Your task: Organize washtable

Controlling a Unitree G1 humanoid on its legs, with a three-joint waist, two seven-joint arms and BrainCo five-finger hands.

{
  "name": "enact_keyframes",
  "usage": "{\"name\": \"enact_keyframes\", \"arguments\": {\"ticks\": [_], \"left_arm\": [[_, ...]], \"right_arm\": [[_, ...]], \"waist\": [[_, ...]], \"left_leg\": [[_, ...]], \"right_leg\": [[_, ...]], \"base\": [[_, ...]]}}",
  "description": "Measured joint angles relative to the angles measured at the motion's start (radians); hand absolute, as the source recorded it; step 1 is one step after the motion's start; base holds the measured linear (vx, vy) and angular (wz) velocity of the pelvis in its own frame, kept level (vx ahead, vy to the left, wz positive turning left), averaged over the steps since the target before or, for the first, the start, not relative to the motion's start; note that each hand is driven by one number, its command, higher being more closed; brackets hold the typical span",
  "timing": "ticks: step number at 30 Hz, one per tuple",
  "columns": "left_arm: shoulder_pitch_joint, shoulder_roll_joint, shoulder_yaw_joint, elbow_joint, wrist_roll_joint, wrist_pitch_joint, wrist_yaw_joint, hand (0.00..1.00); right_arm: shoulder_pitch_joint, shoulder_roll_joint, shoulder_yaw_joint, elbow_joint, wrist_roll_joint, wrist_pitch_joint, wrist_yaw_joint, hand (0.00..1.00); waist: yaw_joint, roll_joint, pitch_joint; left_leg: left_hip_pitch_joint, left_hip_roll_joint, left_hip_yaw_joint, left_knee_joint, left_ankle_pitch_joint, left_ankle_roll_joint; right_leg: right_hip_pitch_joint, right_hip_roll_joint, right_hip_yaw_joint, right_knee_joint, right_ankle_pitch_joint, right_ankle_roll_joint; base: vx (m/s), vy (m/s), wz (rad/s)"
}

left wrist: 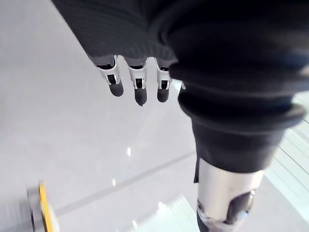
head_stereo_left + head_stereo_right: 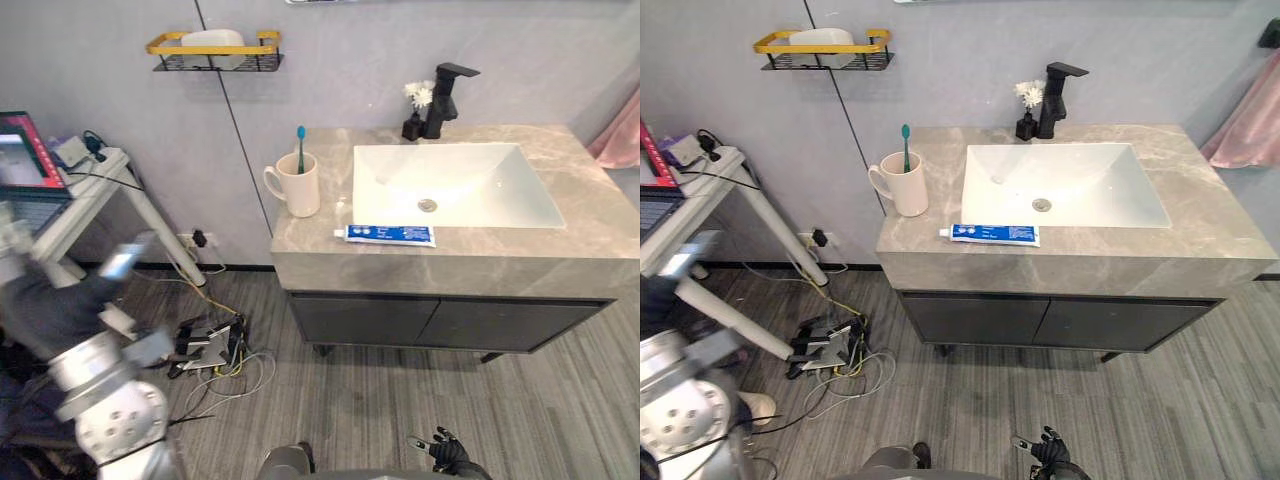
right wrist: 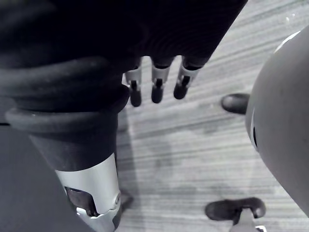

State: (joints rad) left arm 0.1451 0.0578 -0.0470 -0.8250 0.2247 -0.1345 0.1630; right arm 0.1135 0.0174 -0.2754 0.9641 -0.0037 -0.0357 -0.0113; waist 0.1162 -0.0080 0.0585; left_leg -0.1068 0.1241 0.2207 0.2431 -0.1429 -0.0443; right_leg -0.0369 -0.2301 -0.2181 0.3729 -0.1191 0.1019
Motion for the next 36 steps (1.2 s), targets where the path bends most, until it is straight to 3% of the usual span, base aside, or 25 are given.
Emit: {"name": "enact_keyframes", "arguments": {"ticks": [2,4,5,6,8,9,10,12,16,18,19,22,25,27,36], "left_arm": [[-0.018,0.047,-0.090,0.039,-0.019,-0.018,-0.033,0.00],[-0.047,0.063,-0.164,0.093,-0.026,-0.023,-0.060,0.00],[-0.087,0.065,-0.209,0.138,-0.050,-0.023,-0.088,0.00],[-0.130,0.070,-0.240,0.184,-0.066,-0.024,-0.110,0.00],[-0.185,0.091,-0.270,0.238,-0.078,-0.025,-0.130,0.00],[-0.218,0.115,-0.275,0.264,-0.082,-0.026,-0.142,0.00],[-0.232,0.121,-0.277,0.284,-0.087,-0.026,-0.144,0.00],[-0.276,0.122,-0.311,0.330,-0.085,-0.024,-0.166,0.00],[-0.369,0.106,-0.343,0.409,-0.063,-0.020,-0.203,0.00],[-0.423,0.100,-0.342,0.450,-0.039,-0.020,-0.204,0.00],[-0.488,0.097,-0.338,0.595,0.070,0.014,-0.176,0.00],[-0.494,0.108,-0.337,0.626,0.102,0.022,-0.159,0.00],[-0.531,0.130,-0.337,0.731,0.120,0.018,-0.141,0.00],[-0.560,0.133,-0.334,0.863,0.266,0.059,-0.099,0.00],[-0.560,0.153,-0.333,1.007,0.421,0.089,-0.093,0.00]], "right_arm": [[-0.006,-0.008,0.004,0.028,0.006,-0.001,0.011,0.00],[-0.007,-0.027,0.003,0.041,0.006,0.000,0.016,0.00],[-0.012,-0.040,-0.001,0.045,0.006,-0.001,0.017,0.00],[-0.018,-0.055,-0.002,0.055,0.006,-0.001,0.017,0.00],[-0.020,-0.060,0.003,0.077,0.005,0.004,0.018,0.00],[-0.018,-0.051,0.010,0.093,0.008,0.005,0.020,0.00],[-0.020,-0.048,0.008,0.099,0.006,0.006,0.022,0.00],[-0.025,-0.069,0.017,0.128,-0.011,0.011,0.038,0.00],[-0.023,-0.120,0.018,0.137,-0.027,0.014,0.057,0.00],[-0.022,-0.137,0.018,0.152,-0.038,0.014,0.057,0.00],[0.001,-0.142,0.016,0.152,-0.045,0.015,0.056,0.00],[0.004,-0.125,0.020,0.157,-0.046,0.015,0.056,0.00],[0.004,-0.126,0.025,0.155,-0.047,0.016,0.056,0.00],[0.001,-0.137,0.057,0.148,-0.047,0.015,0.055,0.00],[-0.009,-0.133,0.069,0.109,-0.069,0.013,0.047,0.00]], "waist": [[-0.023,-0.010,-0.005],[-0.022,-0.008,-0.009],[-0.023,0.010,-0.001],[-0.026,0.036,0.003],[-0.034,0.031,-0.005],[-0.048,-0.010,-0.016],[-0.050,-0.013,-0.018],[-0.046,0.006,-0.034],[-0.051,0.064,-0.063],[-0.053,0.070,-0.066],[-0.096,0.049,-0.055],[-0.102,0.018,-0.046],[-0.105,0.017,-0.045],[-0.112,0.024,-0.042],[-0.157,0.028,-0.026]], "left_leg": [[0.028,-0.014,-0.007,-0.024,0.011,0.001],[0.034,-0.017,-0.011,-0.035,0.024,0.009],[0.035,-0.008,-0.021,-0.042,0.027,0.012],[0.039,0.004,-0.028,-0.055,0.033,0.007],[0.042,0.012,-0.026,-0.059,0.041,-0.006],[0.046,-0.004,-0.029,-0.063,0.049,-0.019],[0.051,-0.005,-0.034,-0.071,0.054,-0.027],[0.059,0.016,-0.037,-0.109,0.076,-0.060],[0.073,0.066,-0.060,-0.182,0.119,-0.094],[0.078,0.073,-0.075,-0.203,0.138,-0.099],[0.071,0.061,-0.089,-0.212,0.142,-0.095],[0.071,0.050,-0.088,-0.232,0.154,-0.087],[0.077,0.040,-0.084,-0.238,0.155,-0.086],[0.088,0.034,-0.084,-0.245,0.156,-0.084],[0.110,0.030,-0.080,-0.296,0.169,-0.085]], "right_leg": [[-0.021,-0.027,-0.011,0.055,0.001,-0.001],[-0.017,-0.038,-0.034,0.052,0.012,-0.018],[-0.034,-0.037,-0.039,0.084,0.026,-0.036],[-0.050,-0.032,-0.043,0.076,-0.013,-0.045],[-0.048,-0.029,-0.036,-0.051,-0.007,-0.040],[-0.040,-0.031,-0.019,-0.142,0.100,0.000],[-0.025,-0.031,-0.020,-0.161,0.083,0.030],[0.028,0.008,-0.029,-0.281,0.083,0.052],[0.051,0.082,-0.058,-0.344,0.100,0.026],[0.052,0.094,-0.066,-0.345,0.095,0.019],[0.051,0.084,-0.080,-0.345,0.094,0.017],[0.050,0.079,-0.080,-0.362,0.107,0.019],[0.061,0.073,-0.084,-0.385,0.120,0.016],[0.069,0.070,-0.085,-0.403,0.129,0.013],[0.084,0.076,-0.092,-0.440,0.139,0.010]], "base": [[0.09,0.020,0.08],[0.09,0.028,0.05],[0.04,0.025,0.09],[0.03,0.020,0.09],[0.06,-0.066,0.11],[0.10,-0.157,0.22],[0.11,-0.218,0.08],[0.11,-0.224,-0.09],[0.04,-0.158,0.06],[0.00,-0.097,0.16],[-0.05,-0.001,0.23],[-0.02,0.011,0.06],[0.00,0.013,-0.03],[-0.02,0.011,0.01],[0.02,0.000,-0.01]]}}
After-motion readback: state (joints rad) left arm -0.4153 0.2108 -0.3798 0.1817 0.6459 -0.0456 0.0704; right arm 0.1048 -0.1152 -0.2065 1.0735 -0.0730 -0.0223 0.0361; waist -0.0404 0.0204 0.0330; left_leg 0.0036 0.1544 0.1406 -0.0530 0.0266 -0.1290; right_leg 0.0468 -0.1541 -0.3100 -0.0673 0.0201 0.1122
